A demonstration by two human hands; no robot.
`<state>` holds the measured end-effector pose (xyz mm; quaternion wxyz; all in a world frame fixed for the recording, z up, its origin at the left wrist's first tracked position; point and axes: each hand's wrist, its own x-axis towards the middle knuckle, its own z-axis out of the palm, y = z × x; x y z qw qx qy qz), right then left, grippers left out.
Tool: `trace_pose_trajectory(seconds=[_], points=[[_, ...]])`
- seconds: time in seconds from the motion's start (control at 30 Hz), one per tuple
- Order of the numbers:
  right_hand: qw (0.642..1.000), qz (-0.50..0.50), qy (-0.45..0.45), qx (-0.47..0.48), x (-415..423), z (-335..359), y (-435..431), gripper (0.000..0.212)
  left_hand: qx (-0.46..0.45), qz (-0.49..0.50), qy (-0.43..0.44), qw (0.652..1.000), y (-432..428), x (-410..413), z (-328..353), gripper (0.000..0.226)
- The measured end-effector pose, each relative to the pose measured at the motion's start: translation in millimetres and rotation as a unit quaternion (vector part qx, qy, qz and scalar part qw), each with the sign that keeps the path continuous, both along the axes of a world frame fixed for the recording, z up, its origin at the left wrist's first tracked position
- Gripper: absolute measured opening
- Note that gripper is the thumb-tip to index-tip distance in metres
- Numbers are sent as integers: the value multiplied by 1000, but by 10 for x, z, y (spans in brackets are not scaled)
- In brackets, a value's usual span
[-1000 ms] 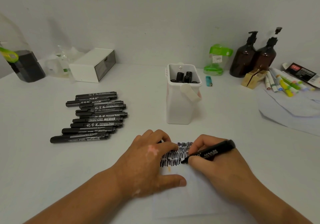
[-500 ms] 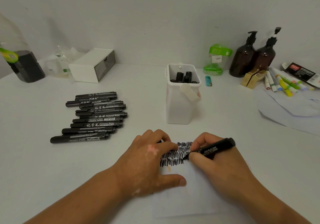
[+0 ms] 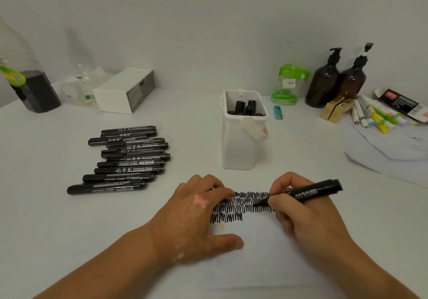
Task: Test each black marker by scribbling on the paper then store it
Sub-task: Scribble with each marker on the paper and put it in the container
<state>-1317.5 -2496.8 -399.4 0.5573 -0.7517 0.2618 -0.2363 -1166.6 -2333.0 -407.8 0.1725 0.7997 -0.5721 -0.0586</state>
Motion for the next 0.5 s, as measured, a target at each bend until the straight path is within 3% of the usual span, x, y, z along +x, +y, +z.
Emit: trace_pose_trajectory(seconds=[0.13,0.33,0.43,0.5], points=[[992,-6,-60,113,11,10,-9,10,-62,38,89,993,5,14,44,44],[985,4,-97,143,5,-2,-60,14,-188,86,249,946,-8,42,28,52],[980,18,-119,155,-1,-2,-75,20,-213,95,369,900,-23,50,22,50],[966,34,-154,207,-5,11,-70,10,-233,100,426,869,-39,69,32,43]])
